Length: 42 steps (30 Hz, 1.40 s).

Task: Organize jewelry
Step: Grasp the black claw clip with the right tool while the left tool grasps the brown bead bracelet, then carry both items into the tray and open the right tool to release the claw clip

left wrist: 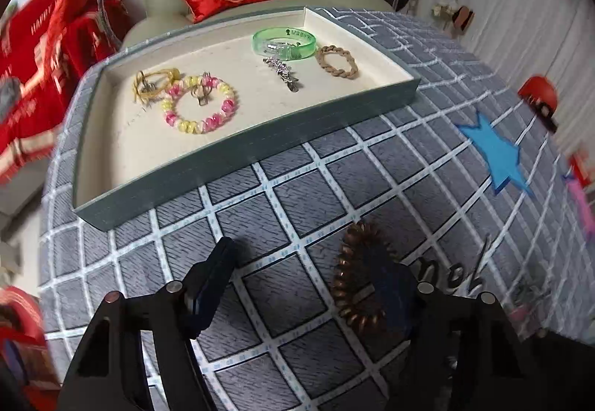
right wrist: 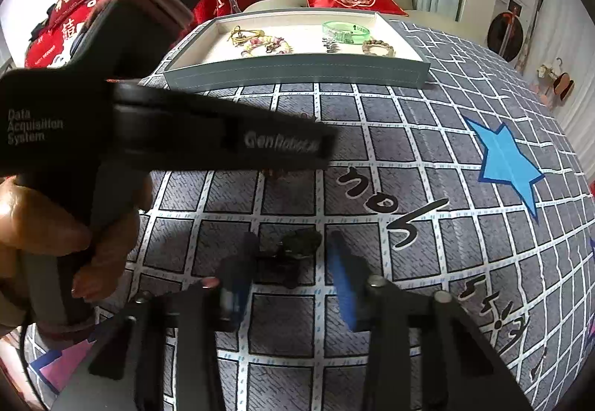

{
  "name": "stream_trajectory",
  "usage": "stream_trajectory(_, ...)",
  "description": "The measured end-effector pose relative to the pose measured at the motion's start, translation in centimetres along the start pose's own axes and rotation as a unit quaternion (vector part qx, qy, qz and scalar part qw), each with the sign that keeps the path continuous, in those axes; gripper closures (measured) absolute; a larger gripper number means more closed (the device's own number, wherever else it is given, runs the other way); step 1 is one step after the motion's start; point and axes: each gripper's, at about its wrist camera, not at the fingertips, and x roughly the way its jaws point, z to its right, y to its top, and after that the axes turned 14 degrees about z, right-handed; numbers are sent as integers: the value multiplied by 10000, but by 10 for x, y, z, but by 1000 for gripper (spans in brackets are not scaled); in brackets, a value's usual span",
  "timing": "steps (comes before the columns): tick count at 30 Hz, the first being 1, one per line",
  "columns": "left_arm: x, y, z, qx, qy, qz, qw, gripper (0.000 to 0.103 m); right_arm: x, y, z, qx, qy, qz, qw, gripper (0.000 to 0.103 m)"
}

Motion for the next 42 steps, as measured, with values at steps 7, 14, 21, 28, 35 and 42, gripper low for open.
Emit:
stream_trajectory(7, -5, -4, 13, 202, 1, 42, 9998, 34, -3, 1, 8, 84, 101, -54, 9999, 67)
stream_trajectory(14, -9, -4, 18, 152, -194, 91, 9997, 77, -8, -1, 25, 331, 160, -110, 9993, 67)
stream_trajectory(21, -22, -9, 7, -131, -223, 201, 9995, 77, -17, 3, 50, 795, 412, -78, 9960, 67)
stream_trajectory(28, -41, -4, -5, -362, -208, 444, 9981, 77, -19, 11, 72, 1158, 490, -69, 9920, 67)
stream_trajectory(35, -58, 7, -22, -518, -94, 705, 9961, 77, -22, 34, 84, 1335, 567, 50, 9894, 67)
stream_trajectory(42, -65, 24, -42, -635, 60, 935, 9936, 77, -19, 70, 95, 1227, 643, 329, 9898, 67)
